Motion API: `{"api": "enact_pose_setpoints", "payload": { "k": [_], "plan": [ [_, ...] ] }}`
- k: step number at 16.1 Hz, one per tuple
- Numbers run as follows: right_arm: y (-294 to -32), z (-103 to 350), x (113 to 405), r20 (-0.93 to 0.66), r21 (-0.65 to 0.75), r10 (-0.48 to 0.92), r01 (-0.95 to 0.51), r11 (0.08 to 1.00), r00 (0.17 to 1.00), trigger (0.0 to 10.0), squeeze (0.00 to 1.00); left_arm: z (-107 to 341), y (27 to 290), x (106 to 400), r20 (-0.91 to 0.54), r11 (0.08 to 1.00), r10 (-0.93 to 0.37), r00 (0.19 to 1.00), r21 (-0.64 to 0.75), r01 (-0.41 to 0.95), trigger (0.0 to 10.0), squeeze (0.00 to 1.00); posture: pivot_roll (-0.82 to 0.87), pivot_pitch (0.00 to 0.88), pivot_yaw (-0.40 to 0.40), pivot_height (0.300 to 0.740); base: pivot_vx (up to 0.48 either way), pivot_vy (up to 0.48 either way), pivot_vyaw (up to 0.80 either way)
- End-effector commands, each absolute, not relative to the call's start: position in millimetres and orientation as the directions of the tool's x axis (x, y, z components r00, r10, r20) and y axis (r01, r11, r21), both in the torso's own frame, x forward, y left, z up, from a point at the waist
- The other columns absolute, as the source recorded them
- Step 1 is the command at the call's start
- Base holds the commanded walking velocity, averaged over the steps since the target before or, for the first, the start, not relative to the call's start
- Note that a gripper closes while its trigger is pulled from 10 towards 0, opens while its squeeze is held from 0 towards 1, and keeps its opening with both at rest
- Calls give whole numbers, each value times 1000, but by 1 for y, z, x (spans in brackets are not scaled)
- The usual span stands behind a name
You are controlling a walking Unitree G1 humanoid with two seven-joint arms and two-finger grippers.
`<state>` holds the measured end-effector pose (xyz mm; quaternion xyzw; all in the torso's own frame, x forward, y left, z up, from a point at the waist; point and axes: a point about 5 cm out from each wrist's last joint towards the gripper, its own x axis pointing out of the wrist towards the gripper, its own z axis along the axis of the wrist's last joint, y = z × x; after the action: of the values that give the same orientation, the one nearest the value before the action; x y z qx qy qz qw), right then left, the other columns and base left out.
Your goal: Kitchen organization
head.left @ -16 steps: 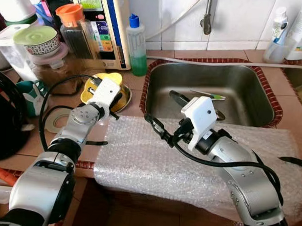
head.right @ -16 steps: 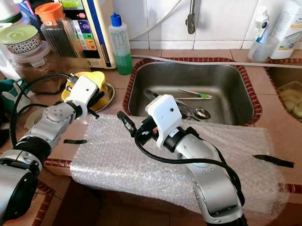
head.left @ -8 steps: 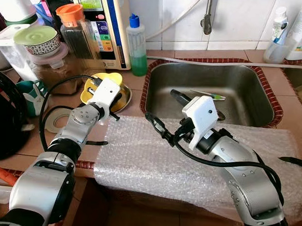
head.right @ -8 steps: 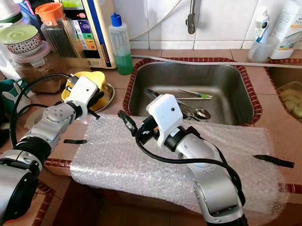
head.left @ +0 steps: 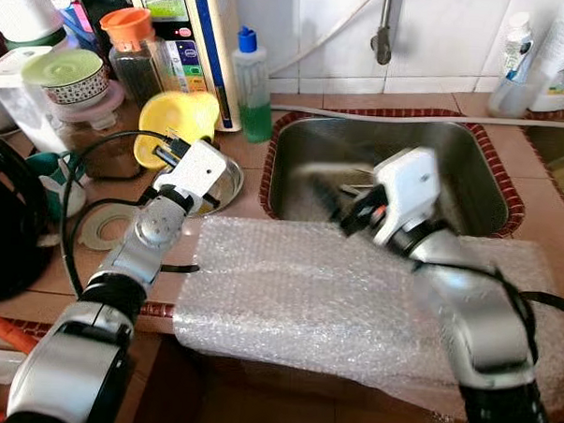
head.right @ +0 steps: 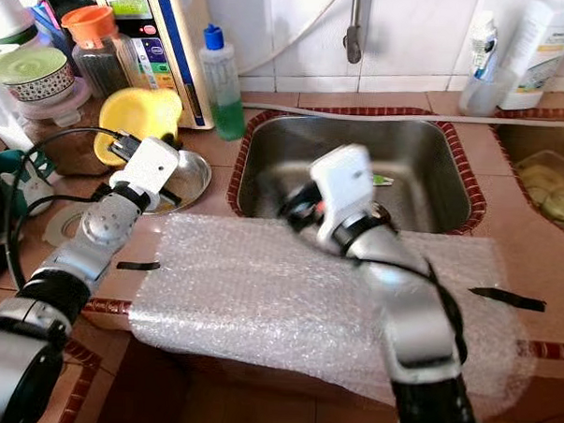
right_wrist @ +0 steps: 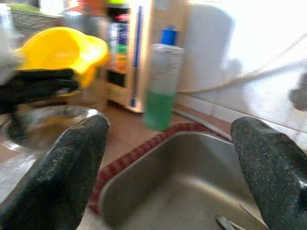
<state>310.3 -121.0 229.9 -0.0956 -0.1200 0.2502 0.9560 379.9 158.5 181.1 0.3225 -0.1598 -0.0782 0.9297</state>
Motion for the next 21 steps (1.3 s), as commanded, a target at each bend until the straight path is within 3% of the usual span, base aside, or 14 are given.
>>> {"api": "enact_pose_setpoints", "payload": {
  "k": [1,4,6,10,14,21],
  "plan": [
    [-127,240,318,220,-211,463,-421,882,859,10000,0,187,156,374,319,742,-285,904,670,-2,0,0,-336,104,140,740,0,0,0],
    [-133,250,334,236,-99,423,-412,906,875,10000,0,177,126,348,380,675,-433,818,737,14,0,0,-330,103,136,740,0,0,0],
    [-128,249,338,214,-63,453,-450,891,866,10000,0,172,117,341,387,674,-455,802,738,26,0,0,-326,102,134,740,0,0,0],
    [-103,235,332,146,34,587,-597,802,796,10000,0,172,100,327,406,642,-523,749,766,33,0,0,-319,101,134,740,0,0,0],
    [-88,236,330,141,28,650,-659,752,747,10000,0,168,84,319,397,628,-573,717,775,73,0,0,-319,101,136,740,0,0,0],
    [-86,239,346,144,-18,593,-597,802,793,10000,0,168,75,311,401,611,-610,683,787,83,0,0,-314,97,138,740,0,0,0]
  ]
}}
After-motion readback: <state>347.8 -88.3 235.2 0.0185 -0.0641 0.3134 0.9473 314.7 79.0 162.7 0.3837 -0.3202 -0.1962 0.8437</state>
